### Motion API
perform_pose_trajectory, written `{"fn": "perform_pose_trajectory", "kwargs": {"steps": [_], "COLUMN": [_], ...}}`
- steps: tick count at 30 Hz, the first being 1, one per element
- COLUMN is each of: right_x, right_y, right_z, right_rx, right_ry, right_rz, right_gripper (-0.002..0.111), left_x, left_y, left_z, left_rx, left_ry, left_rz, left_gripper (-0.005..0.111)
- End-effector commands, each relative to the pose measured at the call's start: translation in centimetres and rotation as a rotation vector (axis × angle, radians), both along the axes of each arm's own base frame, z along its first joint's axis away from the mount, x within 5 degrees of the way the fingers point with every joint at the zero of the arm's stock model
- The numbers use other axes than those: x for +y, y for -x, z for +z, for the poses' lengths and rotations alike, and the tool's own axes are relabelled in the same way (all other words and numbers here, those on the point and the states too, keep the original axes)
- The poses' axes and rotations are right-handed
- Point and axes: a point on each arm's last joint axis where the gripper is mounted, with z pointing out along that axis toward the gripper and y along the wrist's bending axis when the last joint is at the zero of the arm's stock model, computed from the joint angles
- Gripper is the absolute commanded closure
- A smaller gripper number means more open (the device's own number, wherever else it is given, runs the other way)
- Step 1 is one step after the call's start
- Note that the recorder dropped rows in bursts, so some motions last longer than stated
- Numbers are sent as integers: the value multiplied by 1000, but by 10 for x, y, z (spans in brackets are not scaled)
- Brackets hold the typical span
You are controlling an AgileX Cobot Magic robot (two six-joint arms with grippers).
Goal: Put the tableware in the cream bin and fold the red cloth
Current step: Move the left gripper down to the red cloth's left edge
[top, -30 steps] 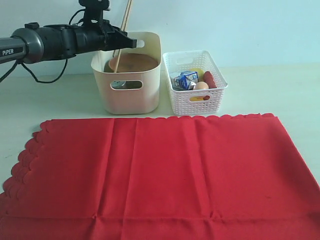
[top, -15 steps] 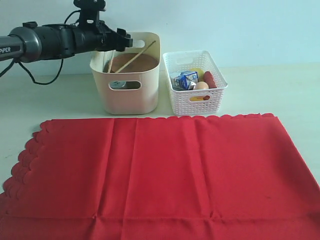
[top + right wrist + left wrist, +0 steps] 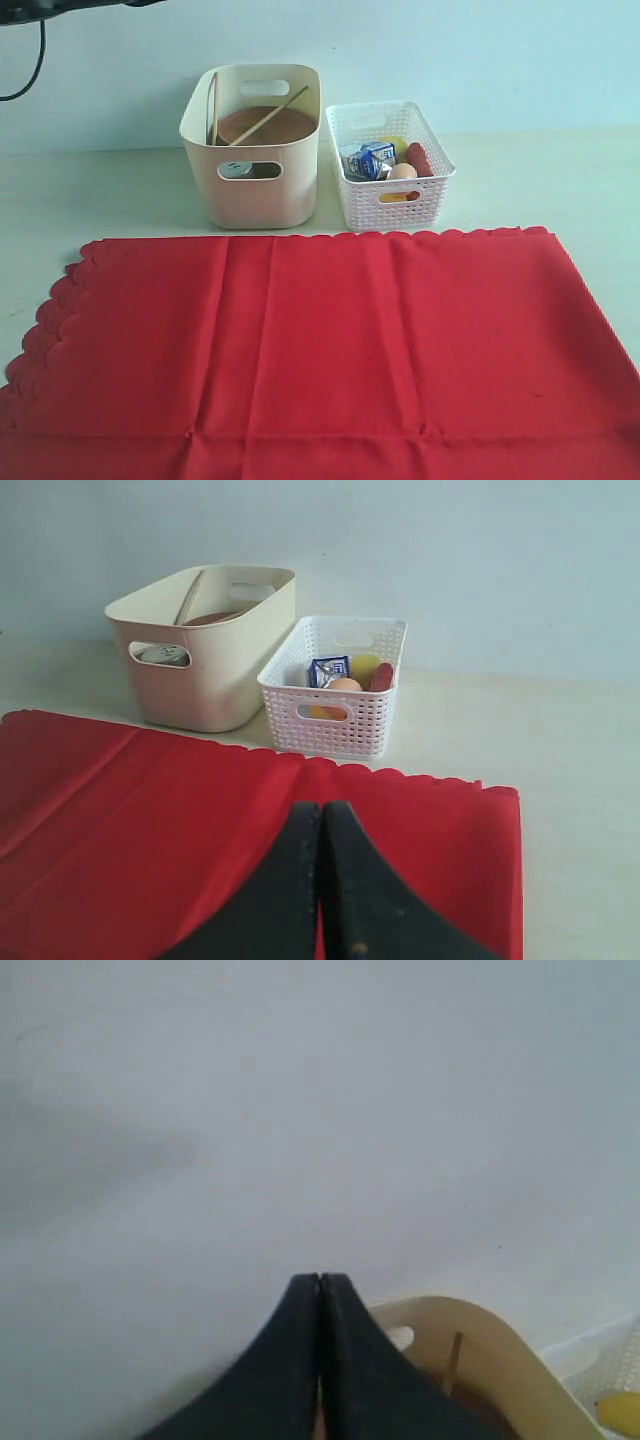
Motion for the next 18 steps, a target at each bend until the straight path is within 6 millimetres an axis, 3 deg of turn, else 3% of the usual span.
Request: {"fn": "perform_pose_trajectory", "kwargs": {"steps": [1, 18], "right_x": [0, 0], "right_y": [0, 0], "right_z": [0, 0], "right_rx": [-12, -12], "right_ry": [-3, -4], "right_rz": [-5, -6], "right_gripper": [108, 108], "left_x": [8, 34], "left_y": [22, 111], "left_z": [3, -9], "left_rx": [14, 134], "left_ry": [-60, -96], "left_rz": [7, 11], "left_gripper": [105, 105]}}
